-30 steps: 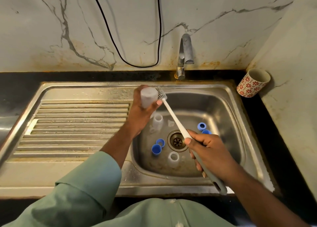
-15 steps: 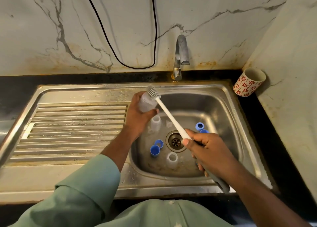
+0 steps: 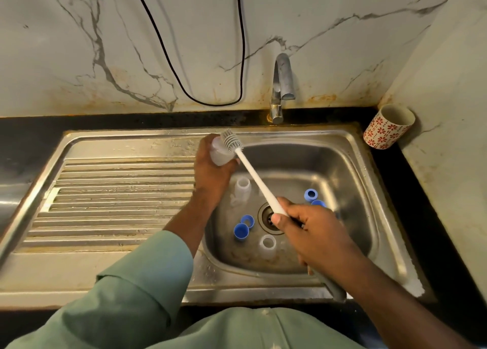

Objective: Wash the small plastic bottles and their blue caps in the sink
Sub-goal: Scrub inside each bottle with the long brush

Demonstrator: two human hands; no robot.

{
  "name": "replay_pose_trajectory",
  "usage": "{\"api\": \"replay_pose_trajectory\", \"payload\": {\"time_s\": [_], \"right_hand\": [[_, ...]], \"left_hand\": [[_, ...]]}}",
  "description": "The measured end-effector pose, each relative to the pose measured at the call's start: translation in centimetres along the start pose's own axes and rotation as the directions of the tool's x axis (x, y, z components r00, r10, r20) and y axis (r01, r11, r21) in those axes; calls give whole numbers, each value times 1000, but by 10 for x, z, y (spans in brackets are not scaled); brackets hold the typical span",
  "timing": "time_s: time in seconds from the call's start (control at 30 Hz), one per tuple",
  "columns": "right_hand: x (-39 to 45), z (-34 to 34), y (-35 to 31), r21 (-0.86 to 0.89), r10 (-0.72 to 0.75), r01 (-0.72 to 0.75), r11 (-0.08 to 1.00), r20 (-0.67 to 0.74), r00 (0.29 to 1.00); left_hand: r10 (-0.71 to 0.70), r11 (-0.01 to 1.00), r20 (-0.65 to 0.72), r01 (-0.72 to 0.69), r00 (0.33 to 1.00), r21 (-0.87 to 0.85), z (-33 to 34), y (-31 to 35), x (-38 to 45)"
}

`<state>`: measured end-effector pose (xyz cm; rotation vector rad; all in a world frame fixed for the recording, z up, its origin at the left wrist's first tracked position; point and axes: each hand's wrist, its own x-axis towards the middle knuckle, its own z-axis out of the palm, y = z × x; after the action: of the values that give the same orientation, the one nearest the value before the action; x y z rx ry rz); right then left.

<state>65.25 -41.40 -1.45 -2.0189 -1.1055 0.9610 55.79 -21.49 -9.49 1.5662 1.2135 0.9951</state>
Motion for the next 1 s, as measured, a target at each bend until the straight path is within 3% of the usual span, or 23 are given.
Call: {"api": "replay_pose_trajectory", "payload": {"time_s": [0.07, 0.2, 0.33, 0.47, 0.6, 0.73, 0.83, 0.9, 1.0], "right_hand": [[9, 0, -2, -15, 18, -18, 1000, -39, 999], [3, 2, -3, -12, 4, -4, 1000, 18, 1000], [12, 0, -9, -11, 39, -39, 999, -33, 999], [7, 0, -11, -88, 5, -2, 996, 32, 999], [19, -3, -7, -75, 34, -36, 997, -31, 999], [11, 1, -1, -130, 0, 2, 992, 13, 1000], [14, 3, 2, -90, 17, -17, 996, -2, 1000], [23, 2, 4, -82, 44, -47, 996, -43, 998], [14, 4, 10, -144, 10, -13, 990, -23, 1000]], "left_hand": [[-1, 999, 30, 0, 1000, 42, 5, 2, -3], [-117, 991, -141, 105, 983, -85, 5, -2, 6], [-54, 998, -33, 54, 998, 17, 11, 1, 0], [-132, 991, -137, 132, 982, -6, 6, -4, 10], [-108, 986, 47, 101, 993, 131, 13, -4, -3], [-176, 977, -91, 185, 980, 110, 3, -5, 5], [-128, 946, 2, 121, 992, 299, 3, -3, 1], [-138, 944, 29, 122, 990, 305, 7, -3, -2], [-153, 946, -37, 157, 988, 282, -1, -3, 7]]}}
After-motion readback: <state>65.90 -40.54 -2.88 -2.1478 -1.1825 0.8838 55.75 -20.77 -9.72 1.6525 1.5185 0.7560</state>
